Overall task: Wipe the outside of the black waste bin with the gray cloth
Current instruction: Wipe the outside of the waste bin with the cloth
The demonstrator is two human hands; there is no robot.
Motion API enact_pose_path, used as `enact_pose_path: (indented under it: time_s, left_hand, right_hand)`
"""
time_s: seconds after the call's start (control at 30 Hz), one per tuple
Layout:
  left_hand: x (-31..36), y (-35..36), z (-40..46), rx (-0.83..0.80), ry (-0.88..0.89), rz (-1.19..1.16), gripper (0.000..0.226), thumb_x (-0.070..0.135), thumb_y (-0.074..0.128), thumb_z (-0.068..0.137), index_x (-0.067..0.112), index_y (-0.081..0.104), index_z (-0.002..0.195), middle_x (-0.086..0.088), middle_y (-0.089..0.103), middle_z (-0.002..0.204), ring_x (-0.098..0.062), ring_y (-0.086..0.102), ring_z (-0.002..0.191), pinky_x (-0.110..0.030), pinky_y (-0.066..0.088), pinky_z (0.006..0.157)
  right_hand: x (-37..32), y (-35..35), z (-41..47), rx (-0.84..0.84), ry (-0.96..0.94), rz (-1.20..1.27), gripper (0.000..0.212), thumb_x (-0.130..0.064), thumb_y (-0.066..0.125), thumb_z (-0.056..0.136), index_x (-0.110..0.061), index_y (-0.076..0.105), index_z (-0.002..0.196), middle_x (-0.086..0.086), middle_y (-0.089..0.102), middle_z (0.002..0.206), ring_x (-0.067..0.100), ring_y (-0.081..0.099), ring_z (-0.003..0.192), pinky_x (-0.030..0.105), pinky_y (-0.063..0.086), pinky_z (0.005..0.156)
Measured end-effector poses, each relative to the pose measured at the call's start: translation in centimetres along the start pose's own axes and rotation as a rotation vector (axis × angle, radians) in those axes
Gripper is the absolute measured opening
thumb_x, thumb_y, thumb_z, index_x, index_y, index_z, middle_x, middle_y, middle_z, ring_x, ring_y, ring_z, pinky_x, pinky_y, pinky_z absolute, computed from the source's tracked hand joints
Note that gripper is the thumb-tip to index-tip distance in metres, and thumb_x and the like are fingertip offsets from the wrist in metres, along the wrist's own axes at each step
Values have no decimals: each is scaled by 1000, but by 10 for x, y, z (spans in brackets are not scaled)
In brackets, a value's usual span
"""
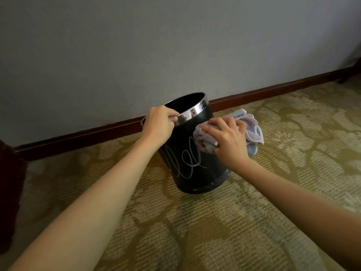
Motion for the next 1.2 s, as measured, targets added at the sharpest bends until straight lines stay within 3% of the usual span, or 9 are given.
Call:
enact_pose_path:
  time_s: [0.17,0.3,0.47,0.6,0.7,0.8,0.9,1.03,1.2]
  left_hand:
    - [1,-1,3,-9,-8,1,23,3,55,89,13,75,95,-7,71,89,-18,62,82,-33,51,77]
    - [0,-2,7,4,-35,-3,23,2,55,90,10,72,103,-10,71,99,-22,63,93,-26,44,80]
    - [4,2,3,-25,-32,25,23,3,53,90,11,74,93,-13,70,93,-25,62,88,-34,49,79]
    - [16,8,-3,-27,14,22,22,2,54,89,11,74,93,-11,70,88,-23,62,84,-32,48,76]
    - [21,14,-3,-33,13,30,22,3,56,89,11,73,100,-12,70,96,-25,62,92,-28,43,79]
    - [20,15,-1,-41,17,21,20,4,57,88,10,73,98,-12,71,97,-25,63,93,-29,44,81]
    - [20,14,0,-64,12,9,19,5,57,89,10,73,99,-11,71,97,-23,63,93,-26,43,79]
    - [18,10,4,-83,9,25,19,4,57,89,8,72,100,-14,70,98,-26,63,94,-30,46,82]
    - [11,8,3,-103,-33,16,21,4,58,89,8,71,105,-12,69,106,-24,62,102,-24,39,84]
  right_hand:
    - [-10,27,-56,-49,-188,-140,63,-15,83,57,-21,66,117,7,64,113,35,56,103,48,37,81]
    - [-12,50,-97,-181,-357,-234,53,-21,83,60,-21,68,111,4,66,104,33,61,97,49,46,75]
    - [-12,41,-83,-188,-315,-167,34,-23,74,72,-22,68,106,2,65,102,30,59,92,46,40,74]
    - [-1,12,-35,-88,-119,-64,66,-12,81,55,-22,64,118,7,61,115,34,52,102,48,37,78]
    - [5,-2,-12,0,-25,-39,67,-7,80,56,-21,64,119,9,60,117,32,42,108,48,34,81]
    - [-4,5,-27,27,-93,-101,67,-11,82,56,-21,64,119,11,61,116,32,39,107,48,36,80]
    - [-19,23,-61,4,-272,-238,54,-16,81,63,-20,66,114,7,66,108,31,47,101,47,40,77]
    - [-35,57,-110,-180,-479,-328,42,-21,76,67,-18,69,109,3,66,102,29,61,93,46,49,74]
    - [-33,52,-99,-237,-407,-249,40,-20,73,70,-19,66,109,5,62,100,28,58,88,45,45,72]
Point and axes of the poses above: each hand's wrist, its own z-axis towards the middle knuckle, its own y-axis out of the palm, x = y × z, the point moved 10 cm from there along z, towards the middle knuckle
